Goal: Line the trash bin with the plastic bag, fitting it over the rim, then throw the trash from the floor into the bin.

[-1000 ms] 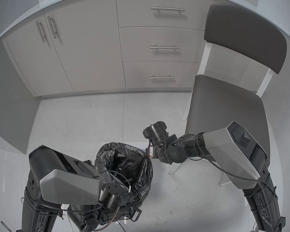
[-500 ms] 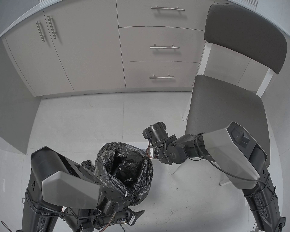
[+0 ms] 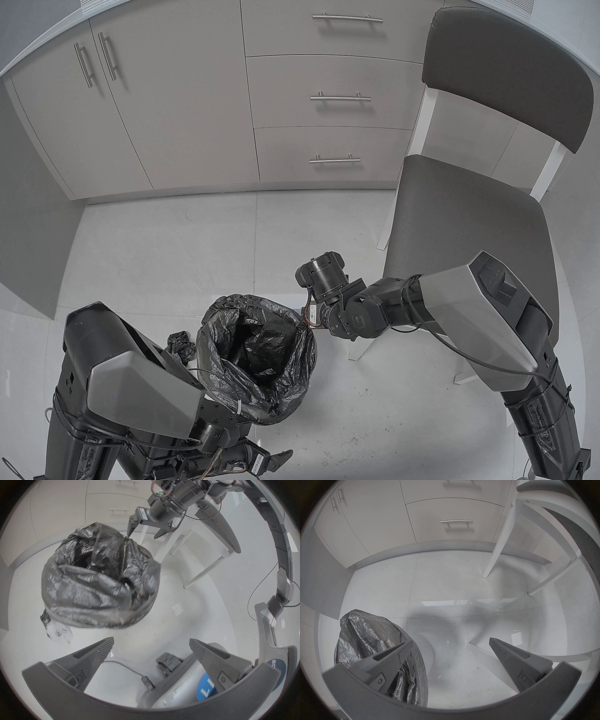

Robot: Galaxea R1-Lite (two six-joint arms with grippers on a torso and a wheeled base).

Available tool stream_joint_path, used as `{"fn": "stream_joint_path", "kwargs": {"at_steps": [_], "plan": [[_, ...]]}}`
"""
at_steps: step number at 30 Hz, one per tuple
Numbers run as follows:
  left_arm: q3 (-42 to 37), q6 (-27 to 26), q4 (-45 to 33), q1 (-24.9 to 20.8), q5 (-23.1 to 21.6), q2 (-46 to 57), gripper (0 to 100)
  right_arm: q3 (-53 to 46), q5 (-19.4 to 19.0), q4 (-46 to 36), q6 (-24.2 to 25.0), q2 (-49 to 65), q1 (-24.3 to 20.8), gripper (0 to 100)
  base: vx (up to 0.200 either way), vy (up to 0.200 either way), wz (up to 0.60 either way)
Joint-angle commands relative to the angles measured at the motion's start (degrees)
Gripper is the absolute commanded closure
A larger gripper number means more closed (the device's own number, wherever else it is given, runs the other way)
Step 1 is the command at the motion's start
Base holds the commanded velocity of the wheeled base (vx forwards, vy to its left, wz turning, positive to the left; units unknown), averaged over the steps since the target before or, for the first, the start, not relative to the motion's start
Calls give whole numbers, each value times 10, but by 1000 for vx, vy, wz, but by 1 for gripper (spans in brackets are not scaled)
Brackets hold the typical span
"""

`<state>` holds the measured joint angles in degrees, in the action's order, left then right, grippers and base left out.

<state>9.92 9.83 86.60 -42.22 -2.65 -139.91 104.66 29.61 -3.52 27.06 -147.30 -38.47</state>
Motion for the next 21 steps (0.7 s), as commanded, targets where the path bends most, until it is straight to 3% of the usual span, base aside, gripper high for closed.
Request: {"fn": "stream_joint_path", "kwargs": {"at_steps": [1,10,13,18,21], "plan": [[-38,10,12,5,0,5,0,3,0,0,0,0,0,0,0,0,0],[-33,34,13,25,2,1,0,3,1,1,2,3,0,0,0,0,0],[-25,45,13,50,25,23,0,3,0,6,1,6,-3,0,0,0,0],[-3,49,13,93,101,28,0,3,0,9,1,5,-6,0,0,0,0],[8,55,12,119,111,18,0,4,0,11,1,3,-6,0,0,0,0]]}}
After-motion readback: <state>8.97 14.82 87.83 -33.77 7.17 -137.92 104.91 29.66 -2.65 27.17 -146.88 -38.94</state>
